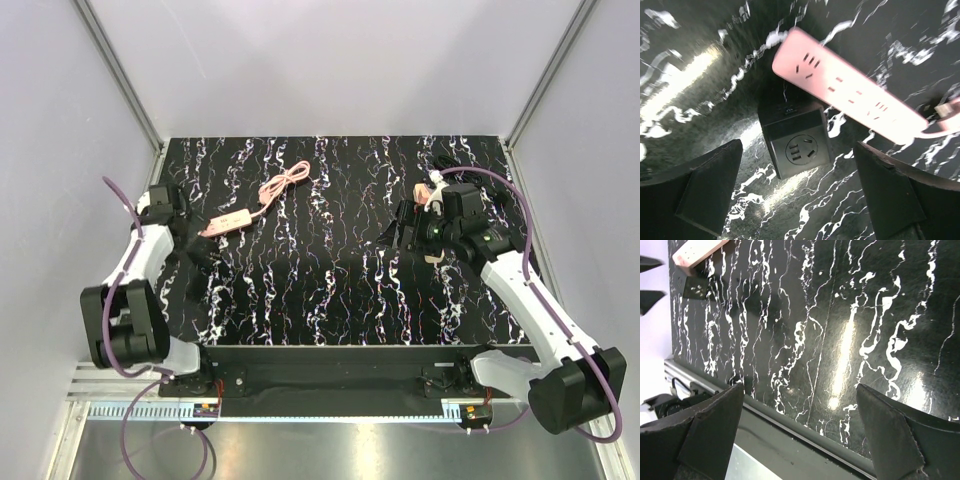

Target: Insert the plug

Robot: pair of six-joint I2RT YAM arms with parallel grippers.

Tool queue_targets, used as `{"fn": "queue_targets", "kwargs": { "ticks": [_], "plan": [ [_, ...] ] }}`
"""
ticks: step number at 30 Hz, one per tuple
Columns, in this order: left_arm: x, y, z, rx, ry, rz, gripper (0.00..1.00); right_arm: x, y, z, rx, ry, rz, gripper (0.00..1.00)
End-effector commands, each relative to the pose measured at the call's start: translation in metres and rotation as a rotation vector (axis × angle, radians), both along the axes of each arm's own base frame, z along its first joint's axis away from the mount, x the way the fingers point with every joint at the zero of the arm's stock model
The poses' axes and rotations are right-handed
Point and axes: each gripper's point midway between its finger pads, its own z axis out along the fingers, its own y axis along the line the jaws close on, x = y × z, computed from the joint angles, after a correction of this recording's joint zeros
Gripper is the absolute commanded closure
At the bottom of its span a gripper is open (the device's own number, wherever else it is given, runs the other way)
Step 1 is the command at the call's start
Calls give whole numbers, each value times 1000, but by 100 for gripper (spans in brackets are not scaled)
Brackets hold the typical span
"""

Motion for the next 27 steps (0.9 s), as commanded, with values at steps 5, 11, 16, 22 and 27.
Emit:
{"fn": "queue_targets", "kwargs": {
  "ticks": [5, 11, 16, 22, 27],
  "plan": [
    [11, -15, -15, -67, 11, -25, 5, -5, 8, 14, 34, -58, 68, 0],
    [7, -21, -33, -41, 62, -39, 6, -8, 9, 16, 37, -60, 76, 0],
    [0, -27, -57, -54, 124, -64, 9, -12, 6, 14, 30, -55, 71, 0],
    [-1, -35, -62, -49, 116, -137, 35, -16, 3, 5, 21, -31, 60, 0],
    [10, -64, -42, -23, 47, -317, 72, -15, 0, -8, -2, 1, 36, 0]
  ]
}}
